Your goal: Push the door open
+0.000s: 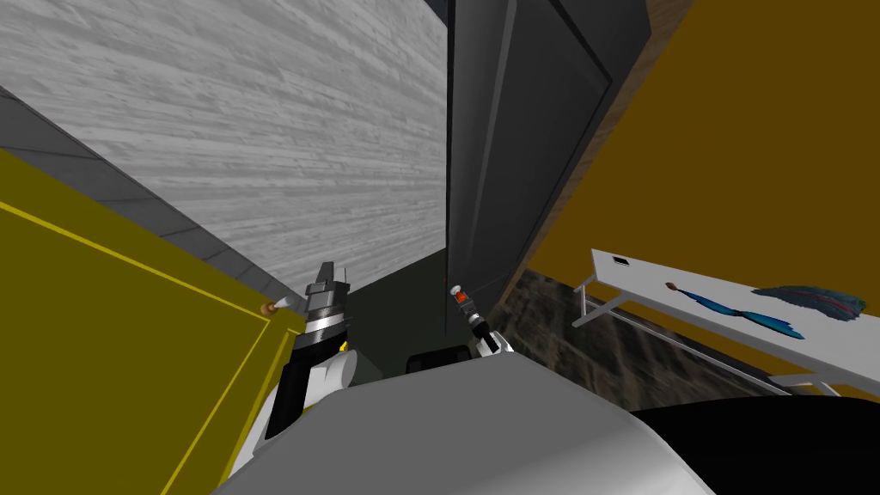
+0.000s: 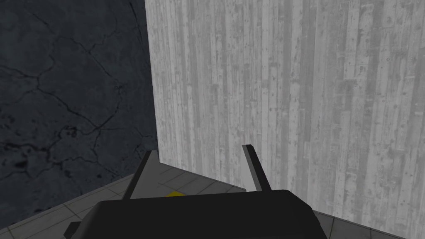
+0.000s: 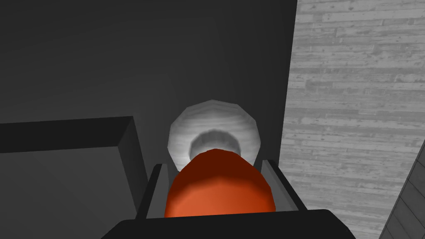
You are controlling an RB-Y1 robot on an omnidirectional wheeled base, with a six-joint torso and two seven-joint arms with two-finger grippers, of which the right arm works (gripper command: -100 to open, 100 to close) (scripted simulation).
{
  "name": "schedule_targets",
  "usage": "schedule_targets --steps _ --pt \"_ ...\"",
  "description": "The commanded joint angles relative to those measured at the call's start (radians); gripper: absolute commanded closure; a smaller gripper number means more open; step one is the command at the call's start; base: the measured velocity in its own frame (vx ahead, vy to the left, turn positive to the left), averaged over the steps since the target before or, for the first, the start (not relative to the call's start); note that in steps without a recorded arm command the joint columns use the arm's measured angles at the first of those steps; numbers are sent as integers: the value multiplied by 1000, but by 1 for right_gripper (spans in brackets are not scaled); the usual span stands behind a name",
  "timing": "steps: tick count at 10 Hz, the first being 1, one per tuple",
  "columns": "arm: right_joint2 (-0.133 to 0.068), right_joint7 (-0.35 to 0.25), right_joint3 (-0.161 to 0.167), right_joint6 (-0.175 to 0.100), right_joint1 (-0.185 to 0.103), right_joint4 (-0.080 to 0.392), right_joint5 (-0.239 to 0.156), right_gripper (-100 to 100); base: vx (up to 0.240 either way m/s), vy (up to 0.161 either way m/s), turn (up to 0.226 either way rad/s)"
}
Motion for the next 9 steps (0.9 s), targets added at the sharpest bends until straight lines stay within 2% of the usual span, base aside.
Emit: schedule_targets --steps 1,9 --pt "-1 -47 5 -2 -4 1 -11 100 31 17 -40" --pt "-8 -248 34 -3 -19 16 -62 100 37 17 -30"
